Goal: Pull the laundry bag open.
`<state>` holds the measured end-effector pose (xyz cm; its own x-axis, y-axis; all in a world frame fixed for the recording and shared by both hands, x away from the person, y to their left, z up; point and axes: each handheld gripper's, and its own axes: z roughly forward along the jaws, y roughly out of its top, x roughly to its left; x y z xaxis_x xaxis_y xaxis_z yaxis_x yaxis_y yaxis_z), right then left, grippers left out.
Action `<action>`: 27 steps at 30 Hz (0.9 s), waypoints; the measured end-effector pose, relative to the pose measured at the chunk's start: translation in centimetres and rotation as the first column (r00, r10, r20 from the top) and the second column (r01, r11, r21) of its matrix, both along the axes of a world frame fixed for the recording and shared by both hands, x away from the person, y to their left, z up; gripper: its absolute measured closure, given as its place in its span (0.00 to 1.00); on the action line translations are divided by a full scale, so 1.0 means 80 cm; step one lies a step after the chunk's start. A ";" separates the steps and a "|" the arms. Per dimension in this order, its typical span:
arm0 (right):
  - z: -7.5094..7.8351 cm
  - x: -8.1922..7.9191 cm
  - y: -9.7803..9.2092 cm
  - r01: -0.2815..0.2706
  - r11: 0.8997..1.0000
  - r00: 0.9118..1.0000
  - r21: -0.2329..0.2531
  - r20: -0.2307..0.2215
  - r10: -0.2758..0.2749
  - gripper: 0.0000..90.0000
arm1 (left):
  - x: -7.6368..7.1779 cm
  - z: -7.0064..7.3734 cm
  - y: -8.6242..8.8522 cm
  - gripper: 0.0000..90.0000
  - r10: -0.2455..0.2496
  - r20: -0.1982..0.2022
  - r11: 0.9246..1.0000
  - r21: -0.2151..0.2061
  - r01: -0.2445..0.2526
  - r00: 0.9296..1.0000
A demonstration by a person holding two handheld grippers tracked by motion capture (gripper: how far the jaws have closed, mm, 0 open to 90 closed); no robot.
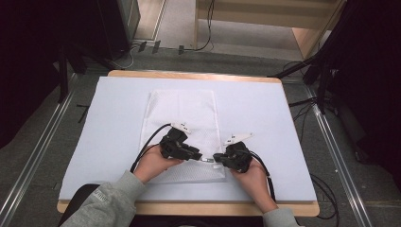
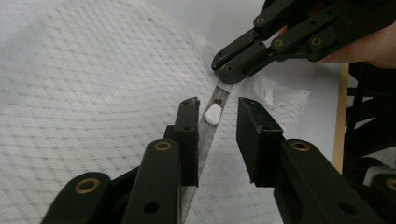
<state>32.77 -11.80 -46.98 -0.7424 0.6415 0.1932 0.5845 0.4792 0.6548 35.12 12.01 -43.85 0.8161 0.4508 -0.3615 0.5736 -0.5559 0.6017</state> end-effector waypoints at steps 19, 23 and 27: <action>-0.001 -0.001 -0.001 0.002 1.000 1.000 0.008 0.003 -0.002 0.99 | 0.007 -0.024 -0.017 0.91 0.019 -0.057 0.998 0.053 -0.016 0.998; -0.001 -0.001 -0.001 0.003 1.000 1.000 0.007 0.004 -0.003 0.99 | 0.006 -0.028 -0.022 0.90 0.013 -0.057 0.998 0.057 -0.010 0.998; -0.001 -0.001 -0.001 0.002 1.000 1.000 0.009 0.005 -0.002 0.99 | 0.006 -0.029 -0.024 0.89 0.013 -0.055 0.999 0.045 -0.010 0.998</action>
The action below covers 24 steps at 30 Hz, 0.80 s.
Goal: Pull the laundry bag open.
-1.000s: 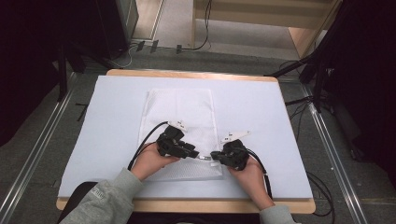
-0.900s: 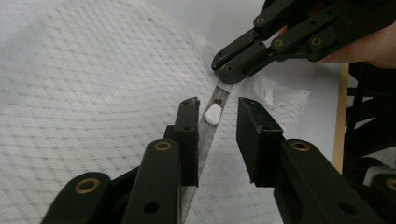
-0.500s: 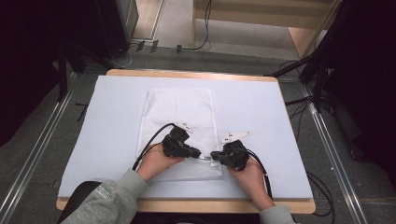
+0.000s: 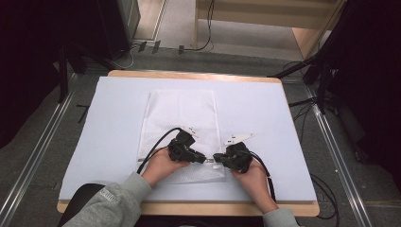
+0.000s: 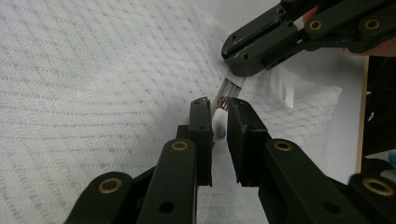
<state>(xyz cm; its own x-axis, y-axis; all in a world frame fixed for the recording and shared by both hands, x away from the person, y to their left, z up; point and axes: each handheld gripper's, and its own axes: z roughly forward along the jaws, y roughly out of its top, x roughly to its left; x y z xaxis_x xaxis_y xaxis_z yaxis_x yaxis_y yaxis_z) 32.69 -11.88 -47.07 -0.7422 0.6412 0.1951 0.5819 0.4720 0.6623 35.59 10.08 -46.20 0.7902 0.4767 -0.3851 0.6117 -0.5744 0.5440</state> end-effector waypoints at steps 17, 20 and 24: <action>0.000 -0.001 0.000 0.000 1.000 1.000 -0.001 0.002 0.000 0.99 | -0.003 0.000 -0.001 0.87 -0.011 -0.039 1.000 -0.008 0.011 0.999; 0.000 -0.001 0.000 -0.001 1.000 1.000 -0.001 0.001 0.001 0.99 | -0.003 -0.002 -0.002 0.88 -0.013 -0.043 1.000 -0.008 0.012 0.999; 0.000 -0.001 0.000 -0.001 1.000 1.000 -0.001 0.002 0.001 0.99 | -0.003 -0.005 -0.006 0.88 -0.008 -0.045 1.000 -0.028 0.006 0.999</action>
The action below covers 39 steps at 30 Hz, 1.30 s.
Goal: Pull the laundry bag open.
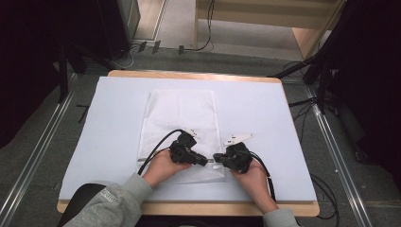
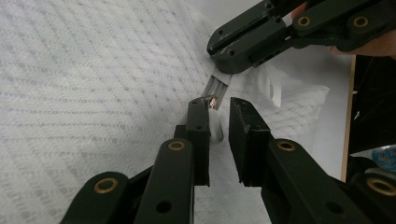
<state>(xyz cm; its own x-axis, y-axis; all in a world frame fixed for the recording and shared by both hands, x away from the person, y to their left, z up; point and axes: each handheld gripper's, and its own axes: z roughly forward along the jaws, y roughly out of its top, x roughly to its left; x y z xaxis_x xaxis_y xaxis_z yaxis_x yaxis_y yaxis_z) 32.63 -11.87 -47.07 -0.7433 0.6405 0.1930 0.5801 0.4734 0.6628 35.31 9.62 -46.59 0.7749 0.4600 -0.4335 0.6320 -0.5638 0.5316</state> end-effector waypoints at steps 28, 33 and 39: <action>0.000 0.001 0.004 0.001 1.000 1.000 0.006 0.004 -0.001 0.99 | 0.007 -0.003 -0.003 0.97 0.023 -0.022 1.000 -0.008 -0.023 0.999; -0.002 0.000 0.002 -0.002 1.000 1.000 0.018 0.010 0.002 1.00 | 0.007 -0.002 -0.003 0.97 0.022 -0.025 1.000 -0.006 -0.022 0.999; -0.003 0.000 0.001 -0.009 1.000 1.000 0.025 0.019 0.009 1.00 | 0.009 -0.002 -0.001 0.98 0.016 -0.041 1.000 -0.008 -0.017 0.999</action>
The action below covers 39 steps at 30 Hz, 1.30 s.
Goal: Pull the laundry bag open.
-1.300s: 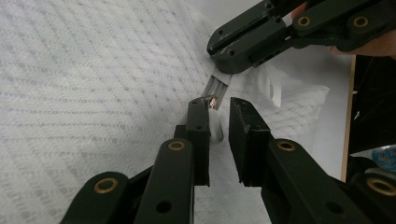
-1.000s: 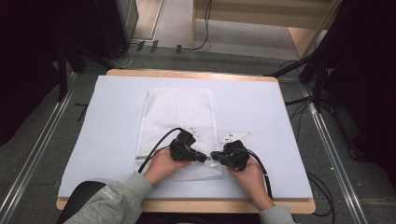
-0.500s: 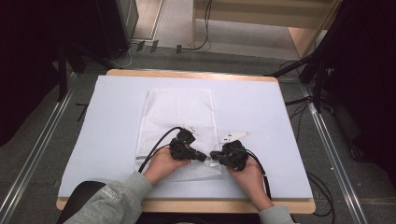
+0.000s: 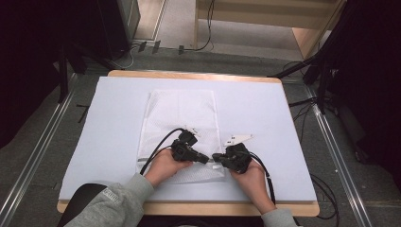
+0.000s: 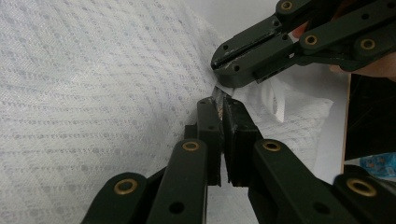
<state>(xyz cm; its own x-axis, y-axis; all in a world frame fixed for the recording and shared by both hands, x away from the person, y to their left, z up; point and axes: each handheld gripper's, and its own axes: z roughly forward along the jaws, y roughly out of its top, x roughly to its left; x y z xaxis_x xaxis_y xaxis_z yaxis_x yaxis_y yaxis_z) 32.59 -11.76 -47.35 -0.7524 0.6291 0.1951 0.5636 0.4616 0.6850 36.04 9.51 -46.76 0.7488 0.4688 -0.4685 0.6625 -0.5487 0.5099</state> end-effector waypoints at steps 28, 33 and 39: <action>-0.002 -0.003 0.000 -0.037 0.999 0.999 -0.006 0.036 0.037 1.00 | 0.005 0.008 0.024 0.98 -0.008 -0.073 1.000 0.009 0.009 0.997; -0.002 -0.002 0.000 -0.041 0.999 0.999 -0.001 0.036 0.041 1.00 | 0.005 0.011 0.033 0.98 -0.008 -0.074 1.000 0.007 0.009 0.997; -0.002 -0.001 -0.001 -0.045 0.999 0.998 0.000 0.036 0.045 1.00 | 0.004 0.013 0.042 0.98 -0.007 -0.083 1.000 0.002 0.008 0.997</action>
<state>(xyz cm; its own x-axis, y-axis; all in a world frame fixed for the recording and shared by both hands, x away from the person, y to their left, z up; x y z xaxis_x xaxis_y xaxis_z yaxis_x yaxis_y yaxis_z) 32.49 -11.81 -47.55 -0.7868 0.5940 0.1679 0.5170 0.4854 0.7051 36.37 12.89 -45.71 0.7110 0.4645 -0.5279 0.6983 -0.5550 0.4521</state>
